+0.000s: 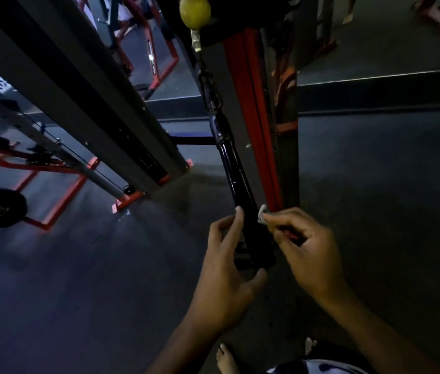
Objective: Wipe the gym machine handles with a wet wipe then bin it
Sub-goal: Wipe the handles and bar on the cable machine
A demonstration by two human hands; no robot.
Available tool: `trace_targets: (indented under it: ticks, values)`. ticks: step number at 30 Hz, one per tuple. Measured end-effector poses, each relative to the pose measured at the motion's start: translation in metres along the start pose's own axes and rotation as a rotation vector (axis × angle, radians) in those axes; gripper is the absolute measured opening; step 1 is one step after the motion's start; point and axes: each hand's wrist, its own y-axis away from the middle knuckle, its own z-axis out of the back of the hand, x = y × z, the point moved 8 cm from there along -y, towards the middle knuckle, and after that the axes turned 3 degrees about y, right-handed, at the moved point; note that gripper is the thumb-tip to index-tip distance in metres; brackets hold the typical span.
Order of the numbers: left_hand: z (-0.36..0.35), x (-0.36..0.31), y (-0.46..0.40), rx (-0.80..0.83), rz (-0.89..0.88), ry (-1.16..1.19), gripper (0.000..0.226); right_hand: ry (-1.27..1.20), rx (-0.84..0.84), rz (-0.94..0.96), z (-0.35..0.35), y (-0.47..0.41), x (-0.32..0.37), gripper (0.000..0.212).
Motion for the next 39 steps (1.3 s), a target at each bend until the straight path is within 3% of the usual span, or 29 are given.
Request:
trace_targets:
  ticks: [8, 11, 13, 17, 21, 24, 26, 28, 32, 39]
  values:
    - [-0.007, 0.006, -0.012, 0.097, 0.104, 0.217, 0.097, -0.024, 0.153, -0.057, 0.011, 0.02, -0.005, 0.035]
    - [-0.005, 0.003, -0.015, -0.032, 0.209, 0.438, 0.063, -0.023, 0.236, -0.047, 0.004, 0.016, -0.003, 0.035]
    - [-0.001, 0.007, -0.021, -0.174, 0.263, 0.452, 0.045, -0.013, 0.314, -0.046, -0.005, 0.014, 0.0, 0.033]
    - [0.007, 0.014, -0.033, -0.229, 0.279, 0.316, 0.043, 0.028, 0.437, -0.022, -0.015, 0.004, 0.004, 0.025]
    - [0.008, 0.014, -0.032, -0.206, 0.242, 0.261, 0.034, 0.023, 0.244, -0.078, 0.005, -0.045, -0.008, 0.02]
    - [0.007, 0.015, -0.033, -0.189, 0.265, 0.394, 0.037, 0.039, -0.017, -0.154, 0.012, -0.09, -0.021, 0.021]
    - [0.004, 0.014, -0.033, -0.164, 0.297, 0.481, 0.032, 0.042, -0.138, -0.09, 0.008, -0.118, -0.017, 0.023]
    - [0.0, 0.014, -0.031, -0.131, 0.34, 0.581, 0.015, 0.127, -0.159, -0.002, -0.002, -0.136, -0.012, 0.025]
    - [0.001, 0.018, -0.028, -0.149, 0.389, 0.633, 0.023, 0.338, -0.122, 0.105, -0.016, -0.13, -0.004, 0.022]
    - [-0.006, 0.017, -0.026, -0.182, 0.348, 0.7, 0.033, 0.375, -0.026, 0.197, -0.028, -0.056, 0.018, 0.026]
